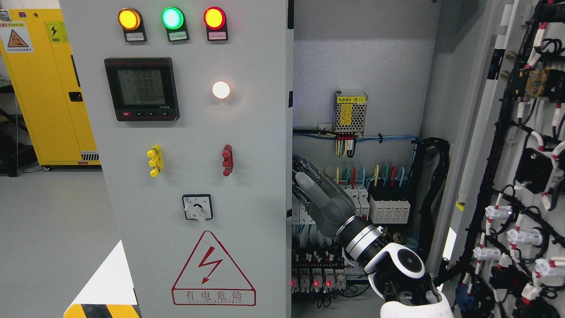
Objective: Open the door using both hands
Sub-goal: 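Hook the right hand fingers behind the indicator-light door edge, then pull the indicator-light door outward with the right hand, swinging it open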
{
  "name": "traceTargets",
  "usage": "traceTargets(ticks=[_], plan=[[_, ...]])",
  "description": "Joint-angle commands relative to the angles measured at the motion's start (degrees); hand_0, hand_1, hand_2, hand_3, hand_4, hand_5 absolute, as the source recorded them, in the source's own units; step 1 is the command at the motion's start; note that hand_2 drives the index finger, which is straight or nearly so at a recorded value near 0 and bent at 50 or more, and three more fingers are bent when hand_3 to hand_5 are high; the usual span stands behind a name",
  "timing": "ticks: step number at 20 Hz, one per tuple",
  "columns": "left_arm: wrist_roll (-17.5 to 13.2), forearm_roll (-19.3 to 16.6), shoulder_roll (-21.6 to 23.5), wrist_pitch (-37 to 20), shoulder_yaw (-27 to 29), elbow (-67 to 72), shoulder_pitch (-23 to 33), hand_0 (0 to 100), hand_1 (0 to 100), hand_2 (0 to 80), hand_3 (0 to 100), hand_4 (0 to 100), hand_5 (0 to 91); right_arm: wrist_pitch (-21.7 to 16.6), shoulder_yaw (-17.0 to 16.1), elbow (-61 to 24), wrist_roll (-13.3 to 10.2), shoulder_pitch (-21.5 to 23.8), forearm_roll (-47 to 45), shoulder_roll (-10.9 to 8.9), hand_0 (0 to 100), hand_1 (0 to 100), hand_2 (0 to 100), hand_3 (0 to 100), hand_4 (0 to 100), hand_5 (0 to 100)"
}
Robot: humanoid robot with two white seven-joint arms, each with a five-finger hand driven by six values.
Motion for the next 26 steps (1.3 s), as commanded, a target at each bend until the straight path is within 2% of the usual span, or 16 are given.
traceTargets(ticks=[1, 14, 17, 24, 26], plan=[[0.0, 0.0, 0.5, 0.0, 0.1, 0.0, -1.7, 12, 56, 0.0, 0, 0, 0.0, 0.1, -0.9, 1.6, 1.6, -0.6, -0.4, 0.05, 0, 50, 4, 0, 0, 0], [0.0, 0.0, 0.3, 0.0, 0.1, 0.1, -1.7, 12, 56, 0.0, 0, 0, 0.0, 0.2, -0.8, 2.8, 1.9, -1.4, -2.7, 0.14, 0, 50, 4, 0, 0, 0], [0.0, 0.0, 0.4, 0.0, 0.1, 0.2, -1.6, 12, 56, 0.0, 0, 0, 0.0, 1.5, -0.9, 2.7, 2.0, -1.4, -2.8, 0.14, 0, 50, 4, 0, 0, 0], [0.0, 0.0, 0.2, 0.0, 0.0, 0.1, -1.7, 12, 56, 0.0, 0, 0, 0.0, 1.8, -0.8, 2.6, 2.0, -1.9, -4.3, 0.14, 0, 50, 4, 0, 0, 0], [0.0, 0.0, 0.2, 0.1, 0.1, 0.1, -1.7, 12, 56, 0.0, 0, 0, 0.0, 3.2, -0.8, 2.4, 2.0, -2.2, -5.1, 0.14, 0, 50, 4, 0, 0, 0]])
